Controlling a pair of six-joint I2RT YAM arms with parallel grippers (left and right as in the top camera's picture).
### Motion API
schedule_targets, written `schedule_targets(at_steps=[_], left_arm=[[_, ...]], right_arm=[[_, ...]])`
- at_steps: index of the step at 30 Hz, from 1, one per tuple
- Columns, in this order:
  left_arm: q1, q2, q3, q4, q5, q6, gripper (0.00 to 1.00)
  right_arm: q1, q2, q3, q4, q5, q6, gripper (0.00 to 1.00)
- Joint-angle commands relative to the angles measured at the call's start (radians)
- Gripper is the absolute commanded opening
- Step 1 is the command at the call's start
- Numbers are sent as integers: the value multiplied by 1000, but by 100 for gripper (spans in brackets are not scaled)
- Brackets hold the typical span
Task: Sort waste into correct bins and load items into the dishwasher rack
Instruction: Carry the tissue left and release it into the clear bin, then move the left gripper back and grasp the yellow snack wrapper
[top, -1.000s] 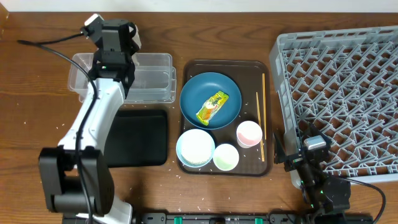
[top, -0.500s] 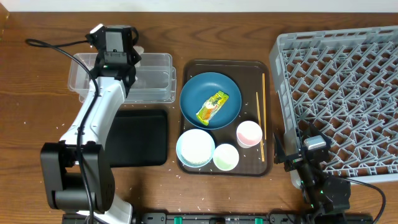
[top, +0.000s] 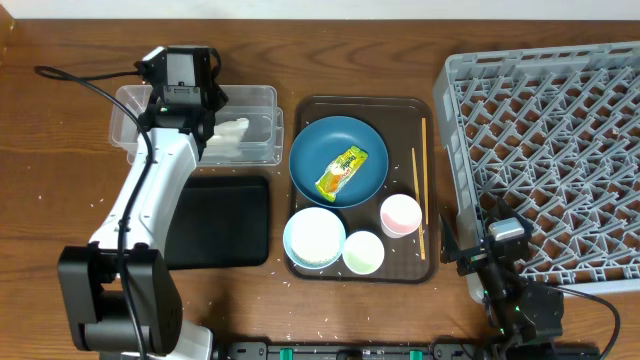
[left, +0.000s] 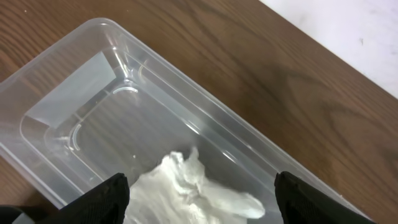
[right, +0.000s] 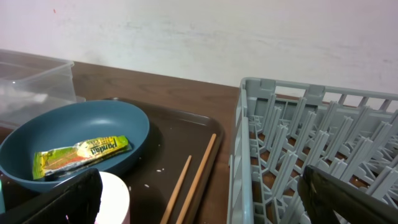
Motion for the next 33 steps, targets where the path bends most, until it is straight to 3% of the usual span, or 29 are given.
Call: schedule_targets(at_steps=[1,7,10,17,23,25,33], left_arm=[[-5,-84,6,-15,104,50,79],[-47,-267,6,-32,505,196,79],[-105,-307,6,-94,572,237,79],[-338,-225,6,-253,550,432,79],[-522,-85,7,-265,229,464,79],[-550,-41,8,-248,158,473,79],[-557,79,8,-135,163,481,79]], right_arm=[[-13,0,-1,-4,2,-8,98],[-13,0,-1,-4,2,-8,99],[-13,0,-1,-4,2,-8,99],[-13,0,-1,-4,2,-8,99],[-13,0,-1,-4,2,-8,99],[-13,0,-1,-4,2,-8,99],[-13,0,-1,-4,2,-8,99]])
